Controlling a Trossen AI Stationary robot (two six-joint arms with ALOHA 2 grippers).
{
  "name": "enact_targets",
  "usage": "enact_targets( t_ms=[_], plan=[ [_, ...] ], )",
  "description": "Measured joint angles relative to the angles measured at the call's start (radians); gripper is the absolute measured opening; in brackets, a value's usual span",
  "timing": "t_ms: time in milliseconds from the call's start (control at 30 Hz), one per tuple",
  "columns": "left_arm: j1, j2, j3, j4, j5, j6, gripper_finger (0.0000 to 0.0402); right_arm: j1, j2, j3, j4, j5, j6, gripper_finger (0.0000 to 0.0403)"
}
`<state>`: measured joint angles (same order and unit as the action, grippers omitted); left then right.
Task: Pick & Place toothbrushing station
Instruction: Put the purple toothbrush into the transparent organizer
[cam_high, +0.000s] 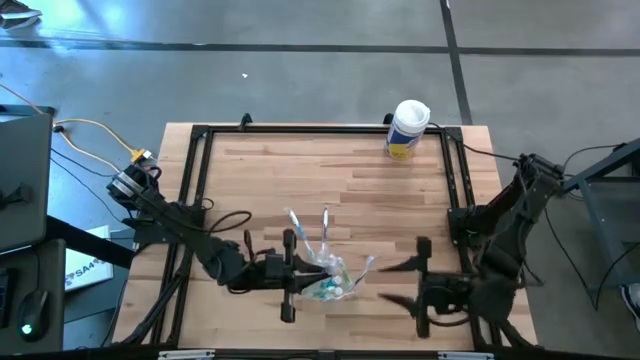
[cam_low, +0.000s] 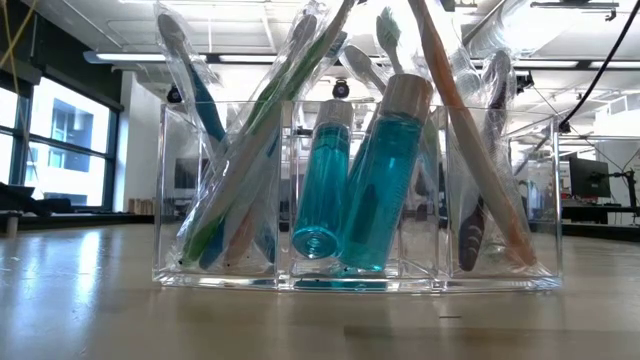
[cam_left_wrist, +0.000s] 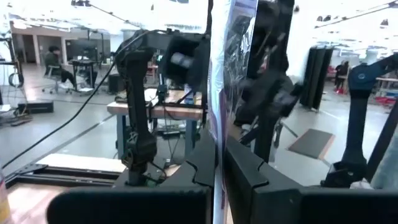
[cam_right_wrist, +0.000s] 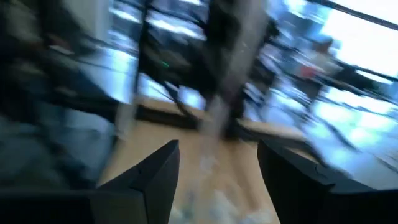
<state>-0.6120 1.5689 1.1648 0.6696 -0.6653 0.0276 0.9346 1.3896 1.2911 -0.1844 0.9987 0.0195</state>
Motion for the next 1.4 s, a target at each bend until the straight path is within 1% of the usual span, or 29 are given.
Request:
enact_targets(
  t_ms=[67, 100, 167, 233, 367, 433, 567, 733, 867, 1000, 1233, 1400],
  plan=[
    [0.008, 0.006, 0.0, 0.002, 0.025, 0.003, 0.0008, -0.016, -0.005, 0.0, 0.119, -0.101, -0.09, 0.021],
    [0.014, 0.007, 0.0, 0.004, 0.051, 0.008, 0.0008, -0.022, -0.008, 0.0, 0.164, -0.124, -0.125, 0.021],
    [0.027, 0.008, 0.0, 0.016, 0.118, 0.012, 0.0008, -0.032, -0.018, 0.0, 0.217, -0.136, -0.18, 0.021],
    [0.038, 0.007, 0.0, 0.021, 0.167, -0.008, 0.0008, -0.044, -0.031, 0.0, 0.231, -0.15, -0.198, 0.021],
    [0.061, 0.018, 0.001, 0.029, 0.199, -0.033, 0.0008, -0.08, -0.037, 0.001, 0.224, -0.238, -0.178, 0.021],
    [0.082, 0.035, 0.001, 0.06, 0.24, -0.033, 0.0008, -0.095, -0.036, 0.001, 0.215, -0.271, -0.177, 0.021],
    [0.118, 0.081, 0.025, 0.104, 0.348, -0.058, 0.0008, -0.13, -0.035, 0.001, 0.22, -0.277, -0.165, 0.021],
    [0.131, 0.148, 0.094, 0.089, 0.419, -0.026, 0.0008, -0.15, -0.033, 0.001, 0.205, -0.279, -0.117, 0.021],
    [0.135, 0.182, 0.164, 0.032, 0.481, -0.008, 0.0008, -0.153, -0.032, 0.001, 0.187, -0.339, -0.079, 0.021],
    [0.135, 0.197, 0.21, -0.021, 0.446, 0.004, 0.0008, -0.157, -0.032, 0.001, 0.189, -0.395, -0.035, 0.0211],
    [0.136, 0.201, 0.219, -0.038, 0.449, 0.01, 0.0008, -0.176, -0.032, 0.001, 0.187, -0.409, -0.023, 0.0211],
    [0.166, 0.201, 0.219, -0.065, 0.453, -0.029, 0.0008, -0.223, -0.032, 0.001, 0.188, -0.537, -0.01, 0.0211]
  ],
)
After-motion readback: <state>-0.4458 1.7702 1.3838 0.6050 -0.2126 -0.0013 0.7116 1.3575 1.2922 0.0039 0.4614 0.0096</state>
